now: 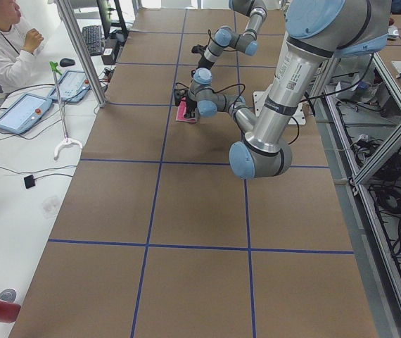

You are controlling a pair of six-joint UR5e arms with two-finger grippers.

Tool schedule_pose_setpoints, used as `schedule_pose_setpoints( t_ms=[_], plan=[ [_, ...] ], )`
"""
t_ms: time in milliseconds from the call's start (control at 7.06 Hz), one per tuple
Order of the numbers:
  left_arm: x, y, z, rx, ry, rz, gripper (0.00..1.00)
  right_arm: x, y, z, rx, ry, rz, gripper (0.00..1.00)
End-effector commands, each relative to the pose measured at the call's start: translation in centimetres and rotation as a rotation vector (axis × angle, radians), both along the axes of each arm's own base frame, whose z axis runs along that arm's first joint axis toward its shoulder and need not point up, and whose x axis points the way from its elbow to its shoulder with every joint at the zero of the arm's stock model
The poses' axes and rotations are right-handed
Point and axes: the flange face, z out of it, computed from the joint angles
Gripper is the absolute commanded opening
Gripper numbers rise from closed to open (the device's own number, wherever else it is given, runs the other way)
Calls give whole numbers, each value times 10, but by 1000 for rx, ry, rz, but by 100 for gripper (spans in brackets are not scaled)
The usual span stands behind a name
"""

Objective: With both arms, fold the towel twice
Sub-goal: 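Lay the held edge onto the far edge and open both grippers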

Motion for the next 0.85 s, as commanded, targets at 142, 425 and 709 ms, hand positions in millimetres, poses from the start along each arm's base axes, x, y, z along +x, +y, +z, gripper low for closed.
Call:
schedule_pose_setpoints(
  t_ms=[142, 425, 709],
  plan=[
    [10, -6, -5, -2, -1, -1, 0, -3, -1, 2, 0, -2, -1, 0],
    [16, -10, -3, -8, -10, -1, 0, -13, -4, 12, 11, -16, -4, 0],
    [15, -10, -4, -5, -8, -2, 0, -13, -6, 12, 15, -19, -4, 0]
  ],
)
